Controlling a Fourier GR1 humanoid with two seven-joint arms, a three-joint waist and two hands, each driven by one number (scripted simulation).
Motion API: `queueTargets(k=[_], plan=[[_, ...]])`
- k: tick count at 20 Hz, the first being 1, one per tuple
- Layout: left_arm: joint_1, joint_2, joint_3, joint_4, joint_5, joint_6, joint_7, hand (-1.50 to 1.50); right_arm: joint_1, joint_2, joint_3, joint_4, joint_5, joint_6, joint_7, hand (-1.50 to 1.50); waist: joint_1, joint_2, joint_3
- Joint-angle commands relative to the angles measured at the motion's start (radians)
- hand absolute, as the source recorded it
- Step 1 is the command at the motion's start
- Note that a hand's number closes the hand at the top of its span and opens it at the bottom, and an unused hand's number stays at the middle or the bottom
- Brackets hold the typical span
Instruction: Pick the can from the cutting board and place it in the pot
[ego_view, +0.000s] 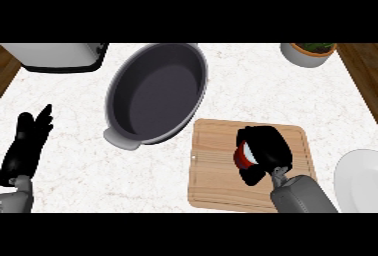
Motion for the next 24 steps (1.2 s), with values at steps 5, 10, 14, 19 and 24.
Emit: queueTargets(k=[5, 10, 14, 19, 24], plan=[[-0.005, -0.034, -0.004, 0.042, -0.044, 0.022, -0.038, 0.0, 0.014, 0.028, -0.062, 0.008, 0.085, -0.069, 0.082, 1.5, -0.003, 0.006, 0.003], [0.026, -0.006, 0.031, 0.031, -0.009, -0.009, -0.043, 0.0, 0.12, 0.006, -0.138, -0.209, 0.114, -0.014, 0.301, 1.5, -0.016, 0.001, 0.002], [0.009, -0.003, 0.029, -0.035, -0.006, -0.014, 0.024, 0.0, 0.164, -0.056, -0.154, -0.383, 0.164, -0.045, 0.304, 1.5, -0.014, 0.0, 0.003], [-0.032, -0.021, 0.017, 0.03, -0.029, 0.002, -0.003, 0.0, 0.109, 0.035, -0.06, -0.507, 0.255, -0.186, 0.323, 1.5, -0.011, 0.003, 0.003], [0.014, -0.035, 0.005, 0.006, -0.034, 0.002, -0.016, 0.0, 0.001, 0.108, 0.001, -0.708, 0.263, -0.193, 0.345, 1.5, -0.002, -0.001, 0.002]])
